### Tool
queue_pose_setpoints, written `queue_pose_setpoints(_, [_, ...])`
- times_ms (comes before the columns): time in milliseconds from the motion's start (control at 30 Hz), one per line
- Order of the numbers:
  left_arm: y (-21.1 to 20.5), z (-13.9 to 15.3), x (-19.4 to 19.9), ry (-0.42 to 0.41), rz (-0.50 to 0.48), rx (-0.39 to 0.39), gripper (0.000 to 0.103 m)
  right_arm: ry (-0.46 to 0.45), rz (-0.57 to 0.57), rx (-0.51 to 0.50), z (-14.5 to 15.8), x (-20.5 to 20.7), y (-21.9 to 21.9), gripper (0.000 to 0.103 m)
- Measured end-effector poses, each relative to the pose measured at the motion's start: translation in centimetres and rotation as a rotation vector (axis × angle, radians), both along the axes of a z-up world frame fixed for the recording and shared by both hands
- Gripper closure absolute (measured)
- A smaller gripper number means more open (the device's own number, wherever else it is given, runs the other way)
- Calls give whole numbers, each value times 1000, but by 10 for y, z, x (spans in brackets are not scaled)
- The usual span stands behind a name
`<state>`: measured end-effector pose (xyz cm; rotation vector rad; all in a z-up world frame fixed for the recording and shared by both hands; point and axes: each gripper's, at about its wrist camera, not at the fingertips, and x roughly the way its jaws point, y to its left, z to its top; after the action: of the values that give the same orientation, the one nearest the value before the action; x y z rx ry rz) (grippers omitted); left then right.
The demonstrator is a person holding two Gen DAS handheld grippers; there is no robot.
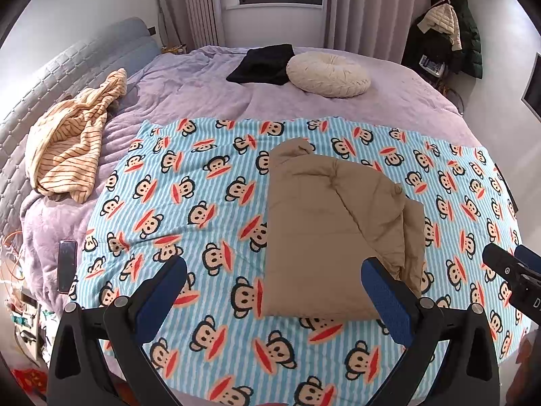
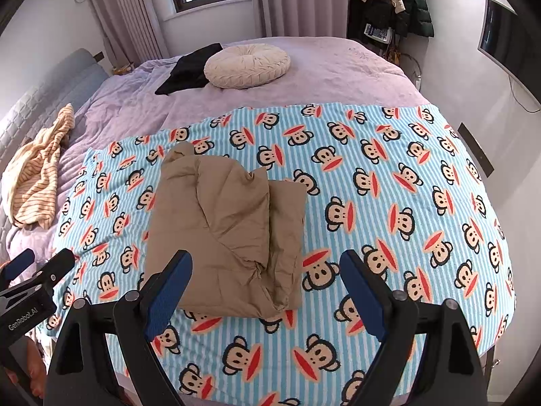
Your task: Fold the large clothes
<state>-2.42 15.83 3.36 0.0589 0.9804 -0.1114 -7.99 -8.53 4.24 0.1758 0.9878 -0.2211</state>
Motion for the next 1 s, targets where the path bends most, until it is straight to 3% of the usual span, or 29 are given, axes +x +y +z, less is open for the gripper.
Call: queue_pose_setpoints(1000, [4, 0, -2, 3, 8, -3, 0, 4, -1, 2, -1, -2, 4, 12])
